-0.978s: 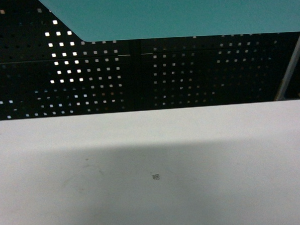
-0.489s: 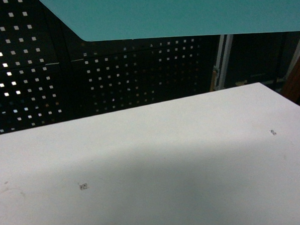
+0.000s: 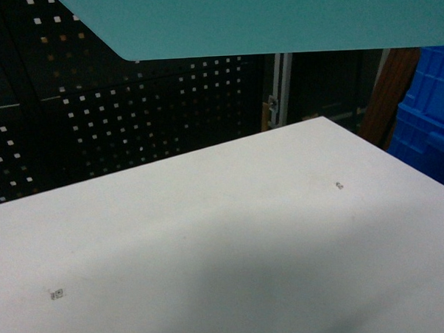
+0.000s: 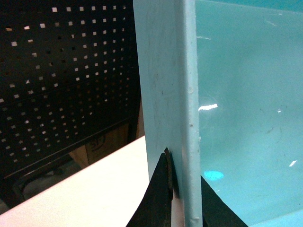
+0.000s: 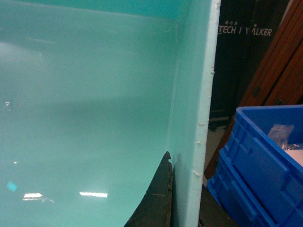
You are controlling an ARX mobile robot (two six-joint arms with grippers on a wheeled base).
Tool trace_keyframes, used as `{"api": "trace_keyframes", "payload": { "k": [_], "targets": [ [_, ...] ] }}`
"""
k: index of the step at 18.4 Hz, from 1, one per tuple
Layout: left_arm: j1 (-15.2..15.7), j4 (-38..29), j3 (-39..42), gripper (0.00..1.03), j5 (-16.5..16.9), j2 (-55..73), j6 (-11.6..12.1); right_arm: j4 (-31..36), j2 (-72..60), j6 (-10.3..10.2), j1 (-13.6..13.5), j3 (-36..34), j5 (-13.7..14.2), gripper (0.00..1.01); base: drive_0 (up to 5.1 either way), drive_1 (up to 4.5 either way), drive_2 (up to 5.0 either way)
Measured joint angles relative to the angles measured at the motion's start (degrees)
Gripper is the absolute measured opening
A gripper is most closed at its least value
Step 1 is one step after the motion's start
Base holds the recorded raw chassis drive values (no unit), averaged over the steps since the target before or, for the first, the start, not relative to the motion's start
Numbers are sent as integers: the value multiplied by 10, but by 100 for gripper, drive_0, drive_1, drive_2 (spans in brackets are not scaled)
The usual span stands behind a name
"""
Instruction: Stack blue boxes stably on right
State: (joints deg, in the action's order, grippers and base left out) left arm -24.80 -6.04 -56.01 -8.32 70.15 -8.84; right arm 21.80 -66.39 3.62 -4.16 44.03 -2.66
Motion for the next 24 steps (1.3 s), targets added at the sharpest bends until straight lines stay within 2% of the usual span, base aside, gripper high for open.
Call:
{"api": "trace_keyframes", "payload": {
  "k": [24],
  "targets": [
    [0,0,0,2,0,0,1,0,0,0,0,0,0,2,-159,-159,-159]
  ]
}}
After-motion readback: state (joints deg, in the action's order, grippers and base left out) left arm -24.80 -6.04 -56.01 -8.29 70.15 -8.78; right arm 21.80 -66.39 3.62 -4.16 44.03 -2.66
